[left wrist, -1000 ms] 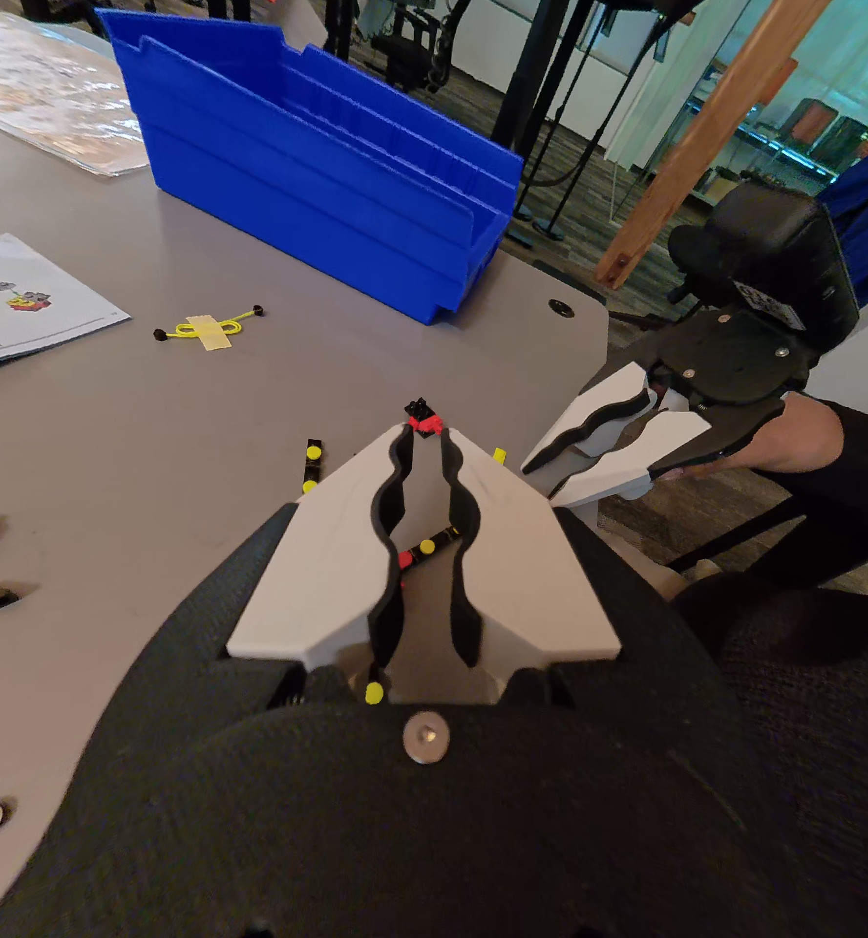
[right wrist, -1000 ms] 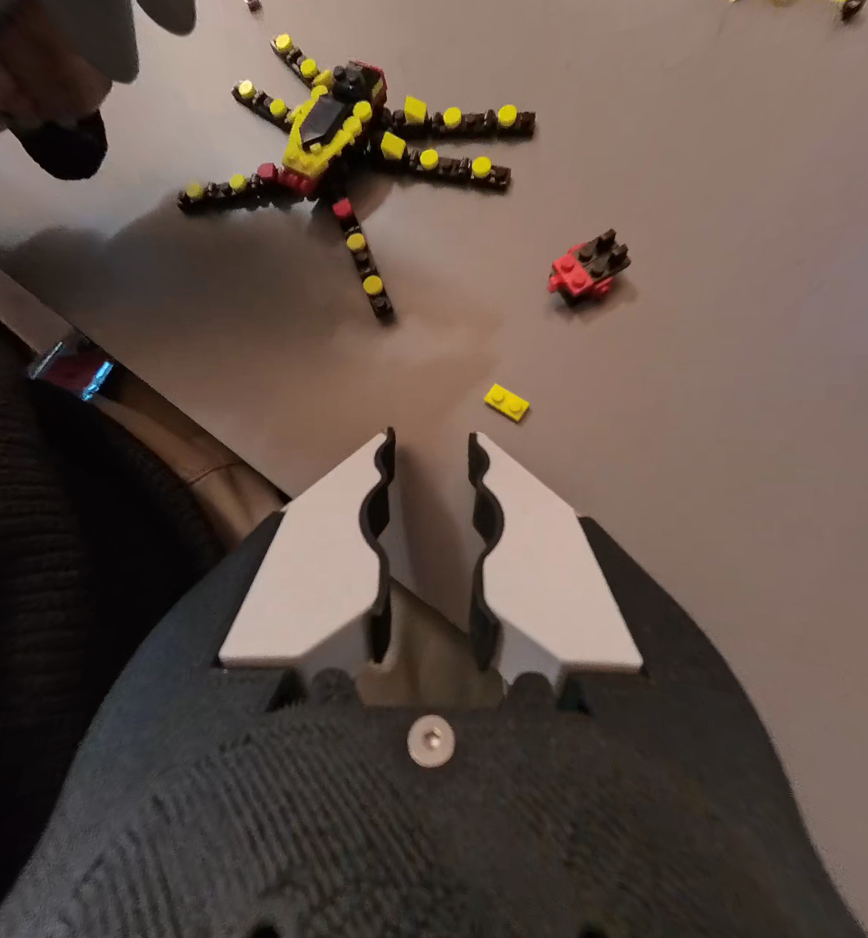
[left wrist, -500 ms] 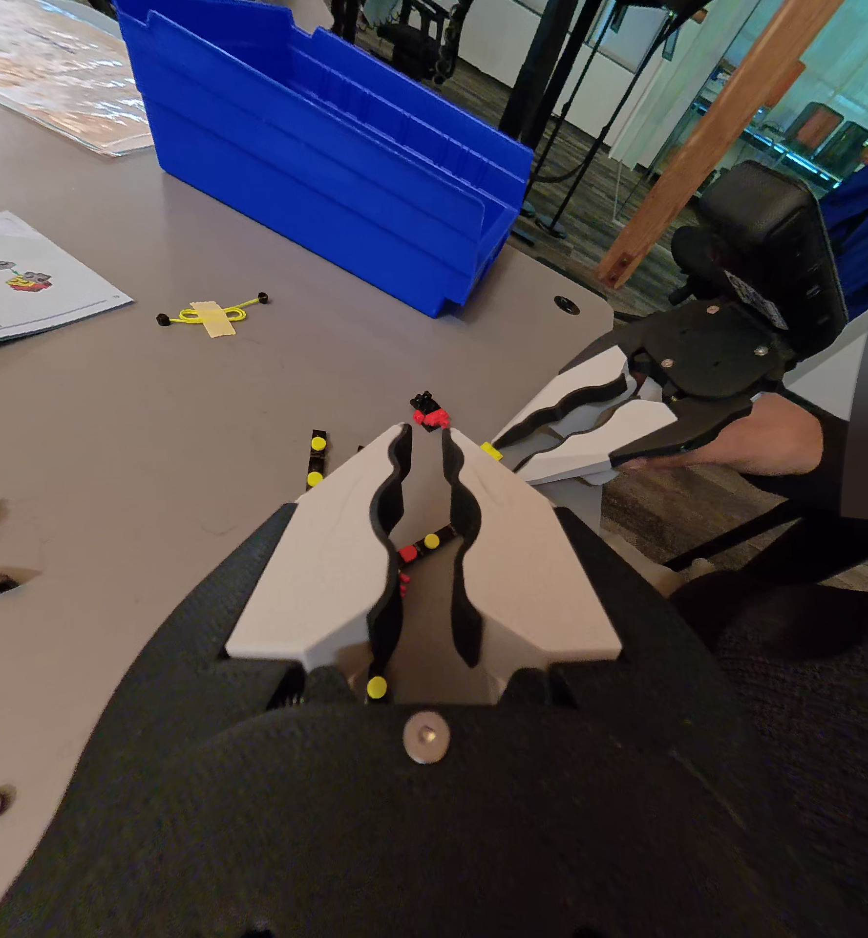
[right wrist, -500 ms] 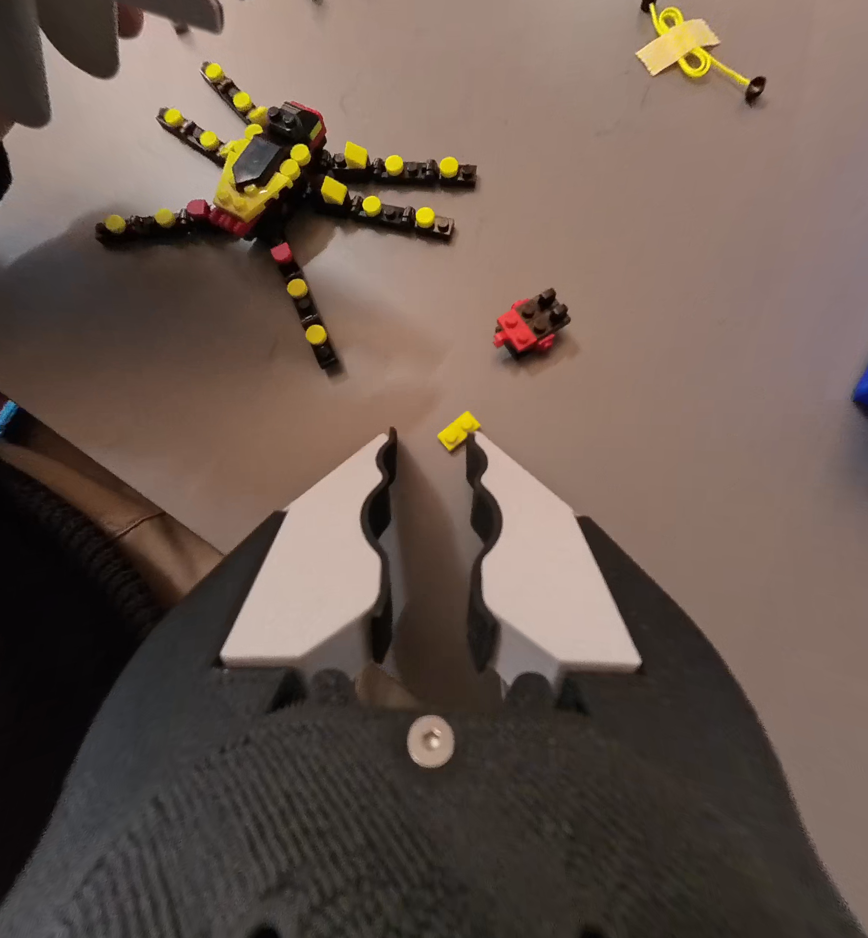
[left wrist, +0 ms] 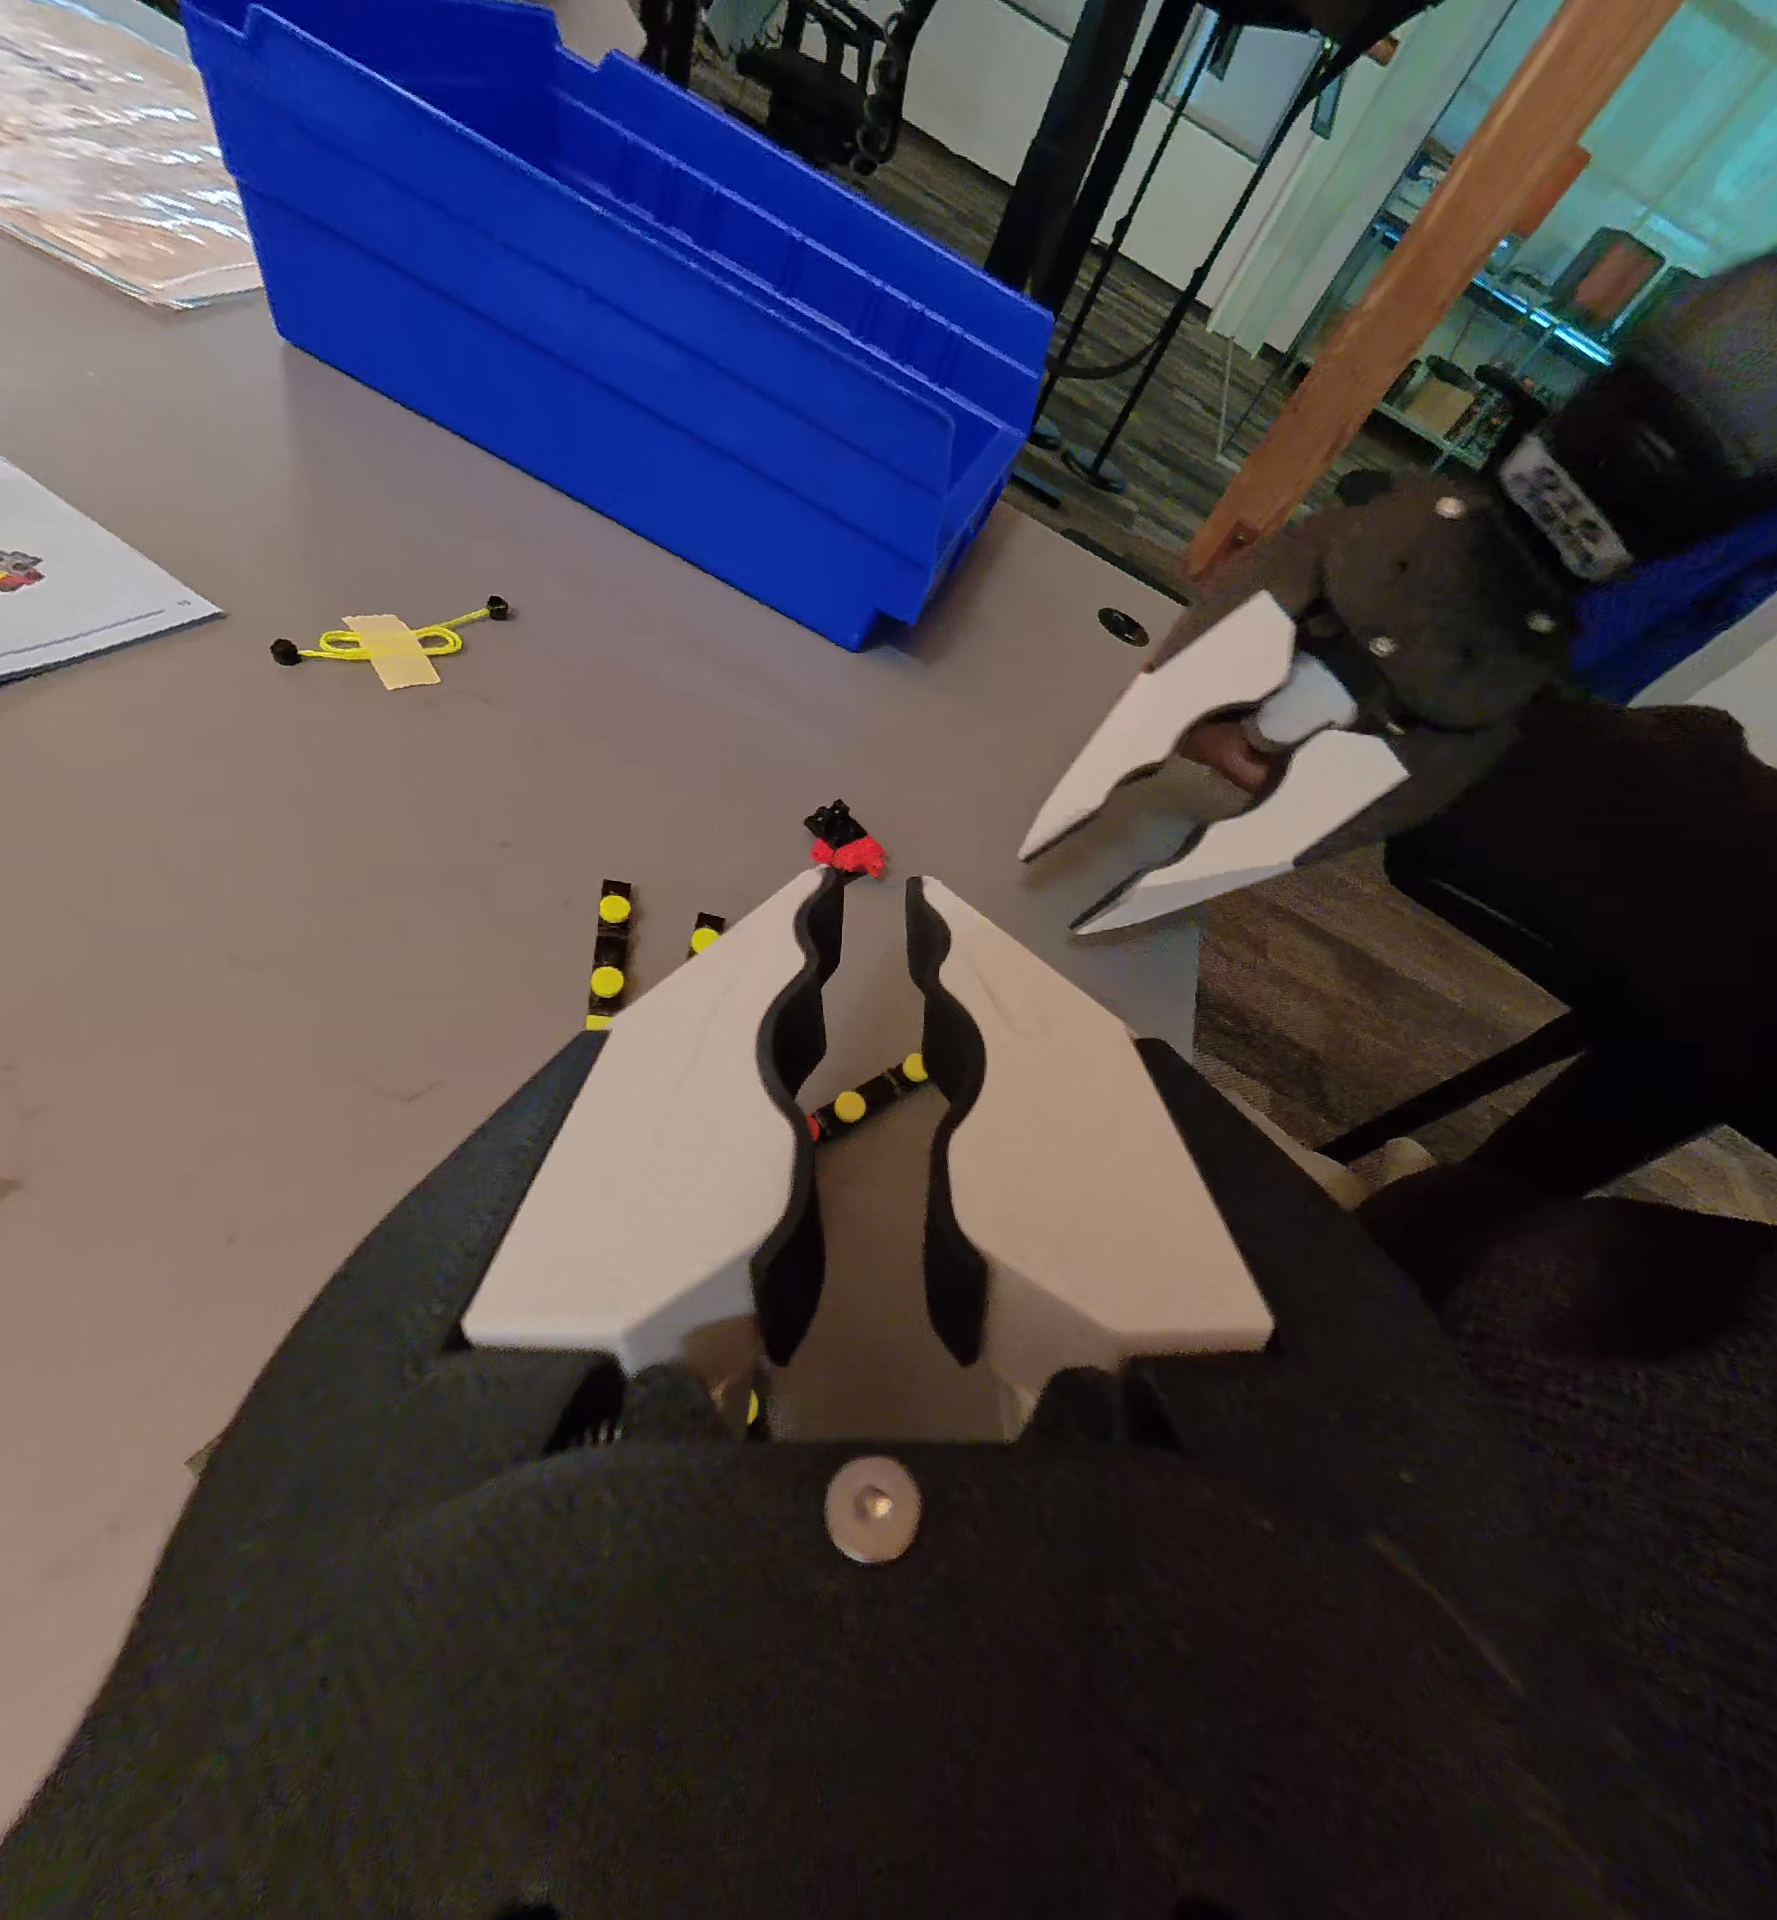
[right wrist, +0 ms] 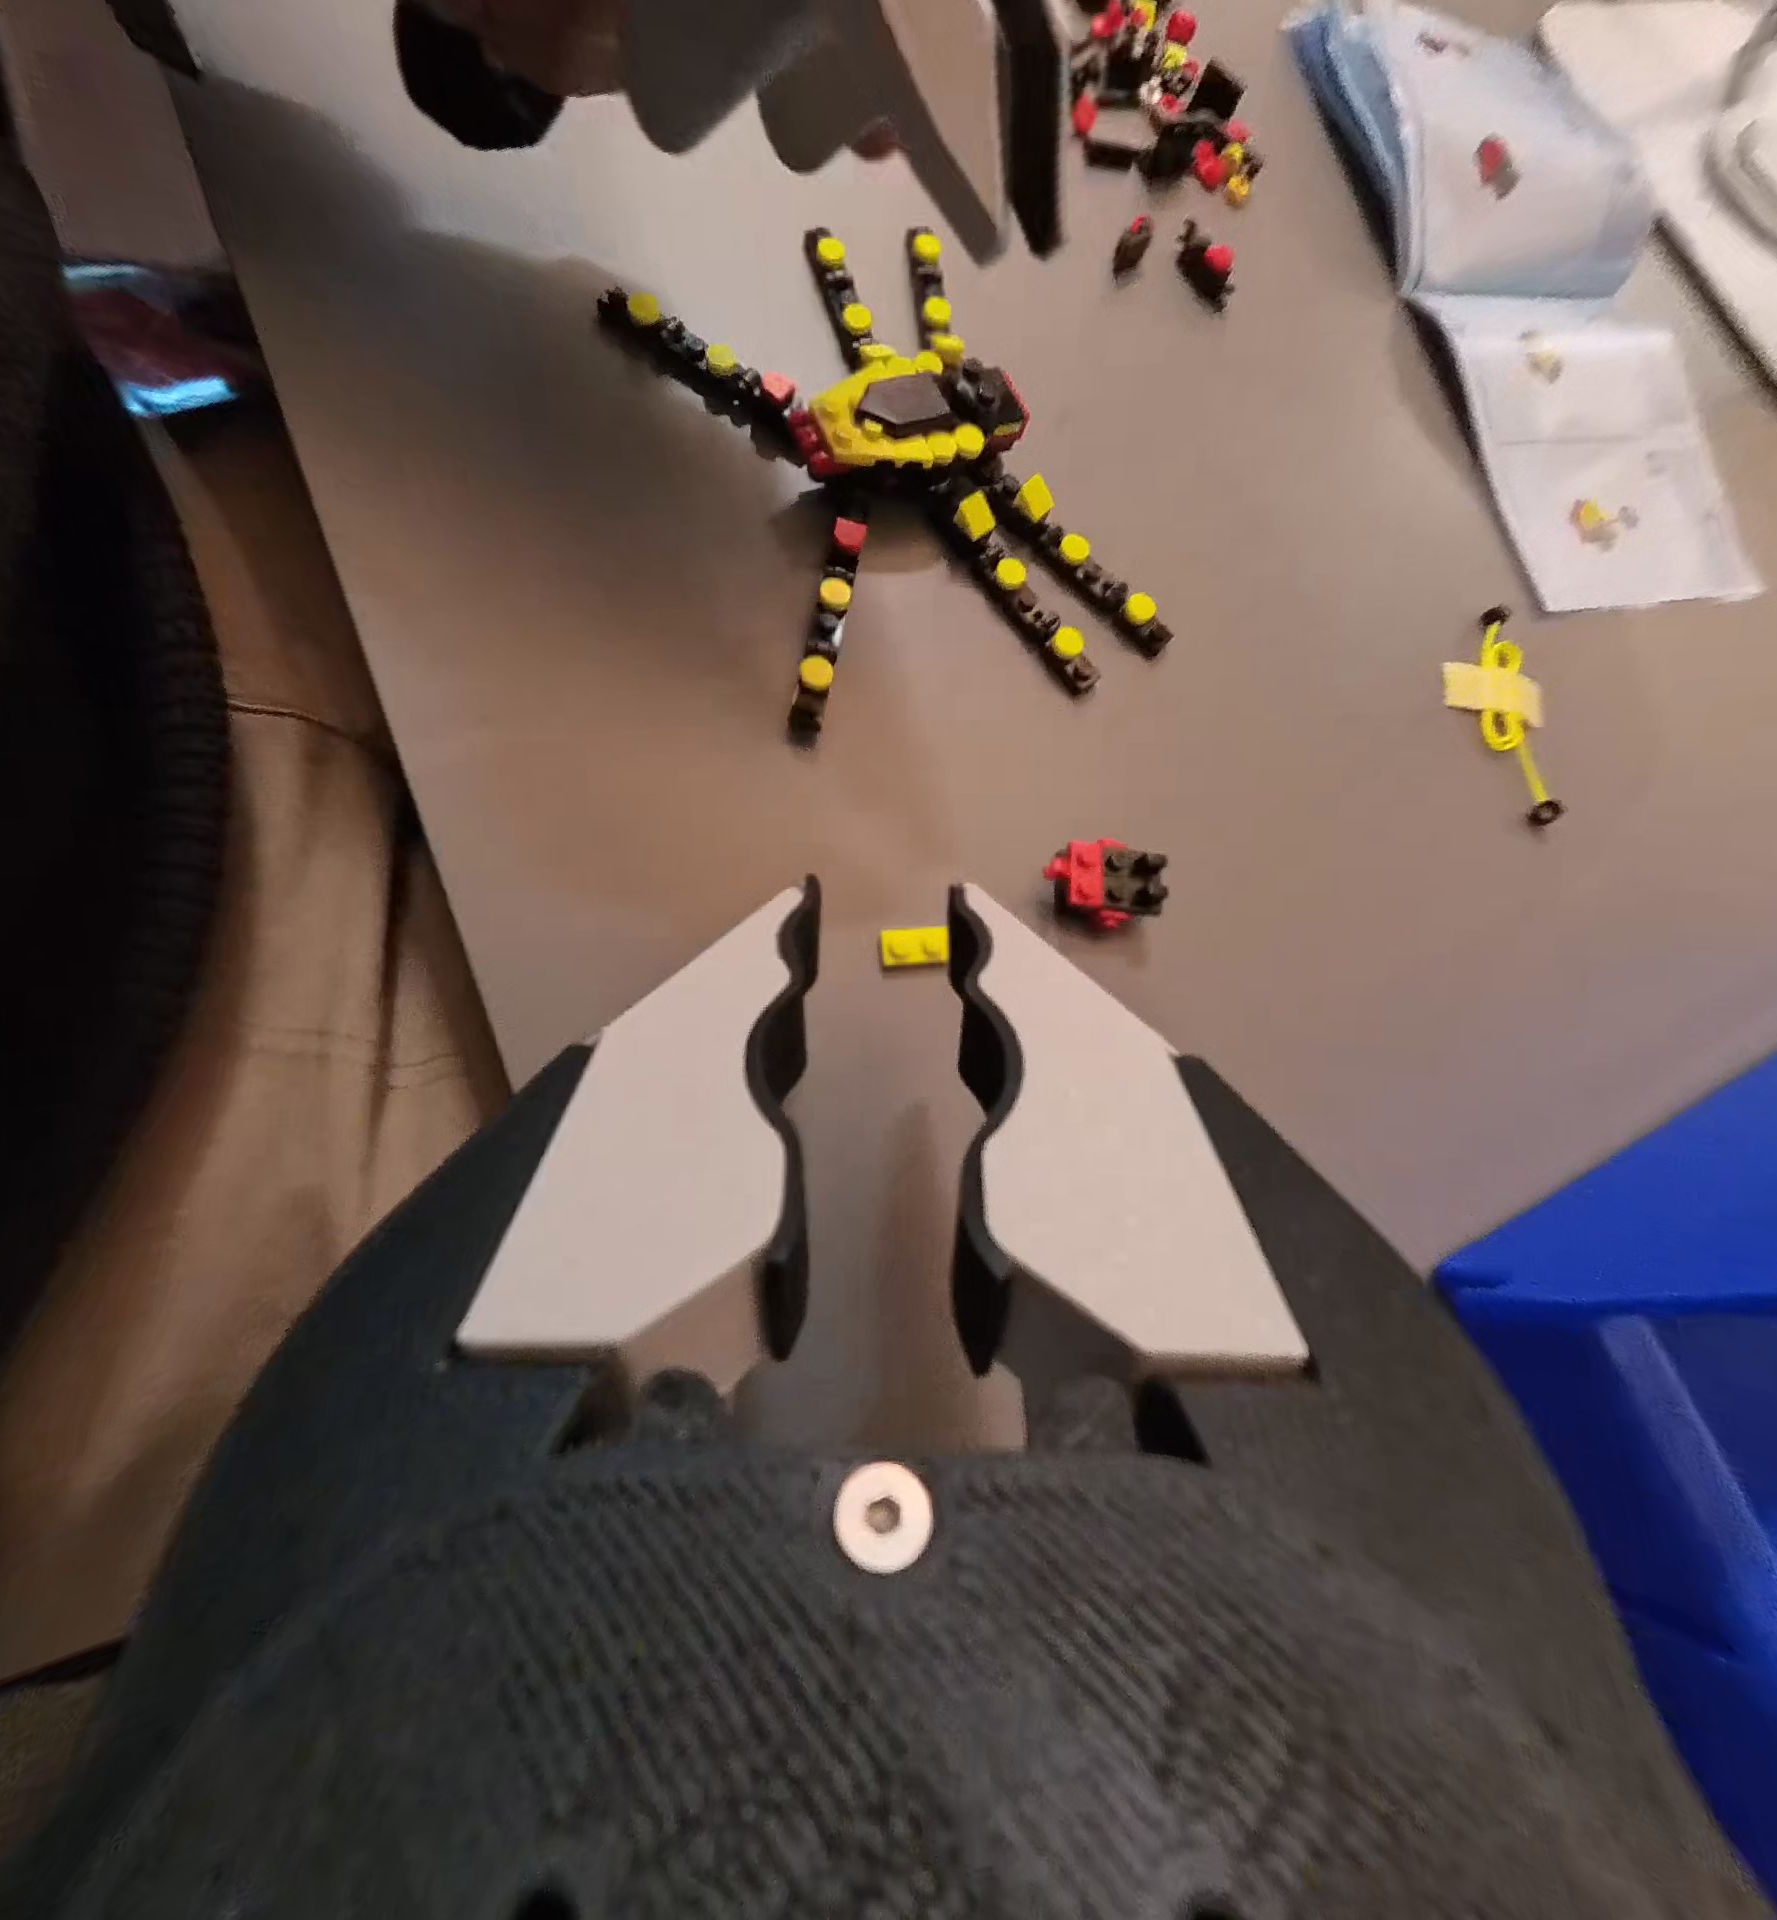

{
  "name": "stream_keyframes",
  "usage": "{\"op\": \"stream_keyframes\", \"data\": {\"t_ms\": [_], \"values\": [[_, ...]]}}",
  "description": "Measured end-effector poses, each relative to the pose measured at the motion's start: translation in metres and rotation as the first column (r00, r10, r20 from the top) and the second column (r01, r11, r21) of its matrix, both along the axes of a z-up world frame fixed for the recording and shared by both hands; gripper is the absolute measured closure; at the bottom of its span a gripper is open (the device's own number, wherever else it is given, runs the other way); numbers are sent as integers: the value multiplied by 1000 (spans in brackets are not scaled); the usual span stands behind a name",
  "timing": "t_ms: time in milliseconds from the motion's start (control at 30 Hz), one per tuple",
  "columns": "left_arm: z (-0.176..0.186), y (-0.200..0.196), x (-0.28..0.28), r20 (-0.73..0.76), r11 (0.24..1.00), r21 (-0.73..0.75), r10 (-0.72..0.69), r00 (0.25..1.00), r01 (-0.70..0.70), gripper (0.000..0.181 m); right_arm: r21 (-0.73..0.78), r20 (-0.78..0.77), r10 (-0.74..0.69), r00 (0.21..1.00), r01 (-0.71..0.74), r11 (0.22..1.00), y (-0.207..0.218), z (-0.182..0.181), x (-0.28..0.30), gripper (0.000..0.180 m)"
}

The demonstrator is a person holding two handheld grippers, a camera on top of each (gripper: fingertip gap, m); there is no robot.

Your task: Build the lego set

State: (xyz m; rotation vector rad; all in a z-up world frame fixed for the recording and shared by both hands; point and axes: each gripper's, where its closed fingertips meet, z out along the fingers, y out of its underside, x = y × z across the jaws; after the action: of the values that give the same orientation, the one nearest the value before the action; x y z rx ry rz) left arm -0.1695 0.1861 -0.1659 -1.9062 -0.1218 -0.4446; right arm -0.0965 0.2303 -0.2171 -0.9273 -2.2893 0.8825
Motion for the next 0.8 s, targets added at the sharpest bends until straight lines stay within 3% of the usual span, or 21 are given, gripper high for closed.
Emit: {"op": "stream_keyframes", "data": {"t_ms": [200, 800], "values": [[0, -1, 5, 20, 1000, -3, -20, 1000, 20, 171, -114, 159, 58, 986, -40, 993, 14, -20, -3, 157], [-3, -2, 4, 51, 1000, -21, -20, 998, 21, 170, -100, 172, 101, 980, -85, 991, 8, -28, -9, 163]]}}
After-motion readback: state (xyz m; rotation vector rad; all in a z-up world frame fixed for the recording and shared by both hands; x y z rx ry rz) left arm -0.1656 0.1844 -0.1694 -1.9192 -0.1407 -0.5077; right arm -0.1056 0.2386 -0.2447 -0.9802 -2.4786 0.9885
